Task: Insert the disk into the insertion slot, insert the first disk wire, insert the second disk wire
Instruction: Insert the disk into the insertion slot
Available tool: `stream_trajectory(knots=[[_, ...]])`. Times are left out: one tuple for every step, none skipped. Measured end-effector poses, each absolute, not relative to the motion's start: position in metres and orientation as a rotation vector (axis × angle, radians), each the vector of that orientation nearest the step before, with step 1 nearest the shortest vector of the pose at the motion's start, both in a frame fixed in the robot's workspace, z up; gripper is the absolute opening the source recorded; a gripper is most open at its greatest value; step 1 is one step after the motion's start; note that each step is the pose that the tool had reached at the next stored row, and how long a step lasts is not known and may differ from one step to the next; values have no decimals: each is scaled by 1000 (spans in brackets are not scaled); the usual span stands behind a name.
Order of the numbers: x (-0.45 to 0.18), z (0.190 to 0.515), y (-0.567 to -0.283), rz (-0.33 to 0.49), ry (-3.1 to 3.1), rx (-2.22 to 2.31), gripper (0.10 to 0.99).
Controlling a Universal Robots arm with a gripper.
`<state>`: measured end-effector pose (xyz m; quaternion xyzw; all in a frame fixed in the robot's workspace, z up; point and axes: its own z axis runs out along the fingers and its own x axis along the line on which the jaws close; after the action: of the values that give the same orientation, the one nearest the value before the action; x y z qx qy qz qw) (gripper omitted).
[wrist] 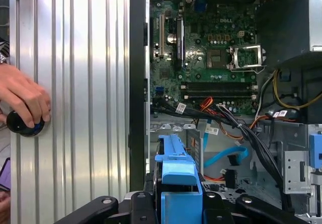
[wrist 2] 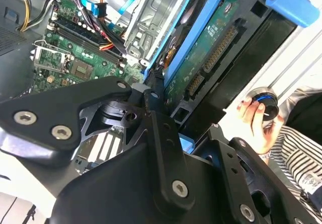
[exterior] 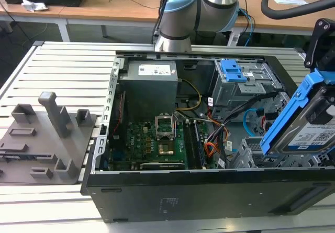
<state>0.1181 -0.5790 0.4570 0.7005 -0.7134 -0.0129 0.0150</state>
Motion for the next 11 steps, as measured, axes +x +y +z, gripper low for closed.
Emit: stream_trajectory(knots=[[118, 456, -579, -40, -2220, 2180, 361], [118, 456, -579, -40, -2220, 2180, 361], [118, 455, -578, -40, -2220, 2180, 361], [118, 455, -575, -40, -2220, 2180, 361], [118, 455, -572, -40, -2220, 2180, 361], [118, 455, -569, -40, -2220, 2180, 361], [118, 454, -566, -40, -2220, 2180, 361], [118, 454, -564, -40, -2220, 2180, 361], [118, 454, -563, -40, -2220, 2180, 361], [118, 454, -561, -40, -2220, 2180, 361], [118, 453, -560, -40, -2220, 2180, 361]])
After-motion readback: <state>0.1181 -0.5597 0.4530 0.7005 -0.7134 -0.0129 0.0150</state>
